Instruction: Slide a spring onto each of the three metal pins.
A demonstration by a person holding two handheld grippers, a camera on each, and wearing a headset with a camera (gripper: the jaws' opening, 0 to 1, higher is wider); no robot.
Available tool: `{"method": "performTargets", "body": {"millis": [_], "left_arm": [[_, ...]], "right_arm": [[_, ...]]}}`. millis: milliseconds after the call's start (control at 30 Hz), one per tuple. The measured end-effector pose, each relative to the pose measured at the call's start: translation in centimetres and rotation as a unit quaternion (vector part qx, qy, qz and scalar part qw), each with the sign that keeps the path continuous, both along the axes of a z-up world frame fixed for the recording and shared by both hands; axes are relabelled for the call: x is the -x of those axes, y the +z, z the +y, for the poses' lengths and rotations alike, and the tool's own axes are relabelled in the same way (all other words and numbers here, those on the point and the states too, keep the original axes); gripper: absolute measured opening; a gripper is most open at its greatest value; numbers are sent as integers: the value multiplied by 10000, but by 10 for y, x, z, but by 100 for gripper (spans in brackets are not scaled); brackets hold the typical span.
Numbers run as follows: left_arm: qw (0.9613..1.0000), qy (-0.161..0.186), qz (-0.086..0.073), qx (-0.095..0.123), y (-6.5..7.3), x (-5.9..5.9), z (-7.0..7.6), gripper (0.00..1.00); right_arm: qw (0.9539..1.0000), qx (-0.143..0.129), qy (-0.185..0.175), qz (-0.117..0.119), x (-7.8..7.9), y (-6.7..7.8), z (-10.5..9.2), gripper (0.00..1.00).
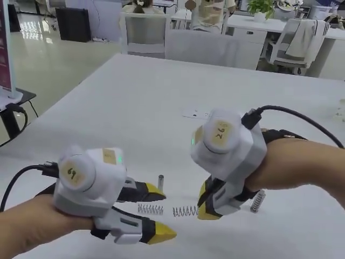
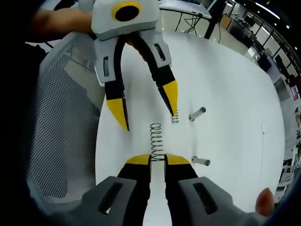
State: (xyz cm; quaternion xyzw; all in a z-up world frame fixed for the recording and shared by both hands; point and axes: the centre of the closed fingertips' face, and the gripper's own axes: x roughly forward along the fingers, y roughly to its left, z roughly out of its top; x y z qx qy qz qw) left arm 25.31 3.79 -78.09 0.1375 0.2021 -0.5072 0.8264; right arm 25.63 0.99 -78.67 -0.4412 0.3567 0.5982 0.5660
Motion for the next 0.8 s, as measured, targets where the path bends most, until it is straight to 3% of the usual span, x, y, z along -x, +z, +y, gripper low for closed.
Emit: {"method": "performTargets", "body": {"millis": [800], "left_arm": [[9993, -213, -317, -48, 5, 3, -6, 13]], "right_arm": [[9998, 38, 171, -32, 10, 4, 9, 8]]}}
